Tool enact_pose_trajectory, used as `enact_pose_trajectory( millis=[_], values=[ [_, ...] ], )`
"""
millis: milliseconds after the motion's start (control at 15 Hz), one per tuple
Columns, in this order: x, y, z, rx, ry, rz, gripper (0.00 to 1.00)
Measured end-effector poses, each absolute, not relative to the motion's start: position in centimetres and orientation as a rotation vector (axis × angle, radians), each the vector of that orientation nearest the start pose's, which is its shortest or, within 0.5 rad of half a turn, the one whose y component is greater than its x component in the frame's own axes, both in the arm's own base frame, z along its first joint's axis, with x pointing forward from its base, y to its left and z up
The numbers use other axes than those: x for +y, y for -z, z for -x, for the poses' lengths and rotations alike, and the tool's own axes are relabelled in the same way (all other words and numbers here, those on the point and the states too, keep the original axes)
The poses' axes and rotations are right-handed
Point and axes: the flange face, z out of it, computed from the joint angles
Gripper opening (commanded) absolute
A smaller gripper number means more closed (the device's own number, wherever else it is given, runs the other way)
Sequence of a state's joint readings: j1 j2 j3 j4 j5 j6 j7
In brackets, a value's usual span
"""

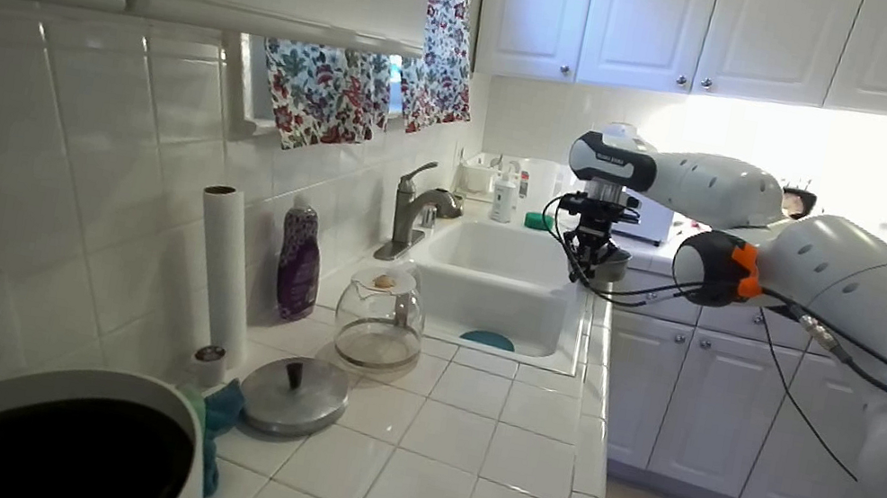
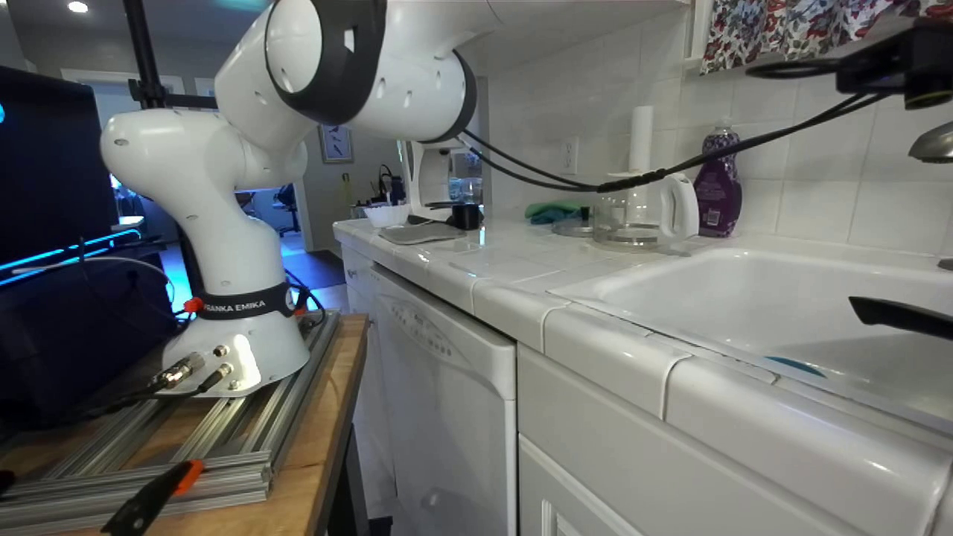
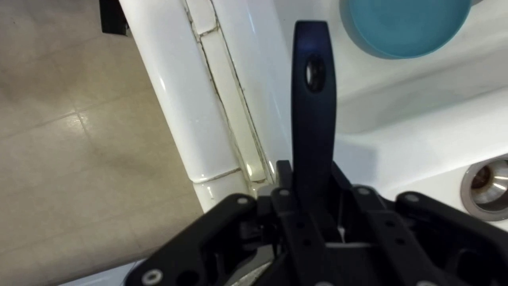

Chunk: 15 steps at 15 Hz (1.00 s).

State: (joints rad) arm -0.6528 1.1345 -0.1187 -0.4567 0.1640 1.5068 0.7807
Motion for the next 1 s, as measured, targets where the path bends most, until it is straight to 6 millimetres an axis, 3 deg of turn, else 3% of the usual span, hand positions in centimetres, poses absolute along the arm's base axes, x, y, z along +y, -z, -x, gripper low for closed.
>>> enact_pose_trajectory(
  millis=[333,1000],
  values=[
    [-49.42,-34.32,-61.43,2.088,-0.12,2.273,0.06],
    [-49.81,-34.32,-61.78,2.121,-0.059,2.24,0.06]
  ],
)
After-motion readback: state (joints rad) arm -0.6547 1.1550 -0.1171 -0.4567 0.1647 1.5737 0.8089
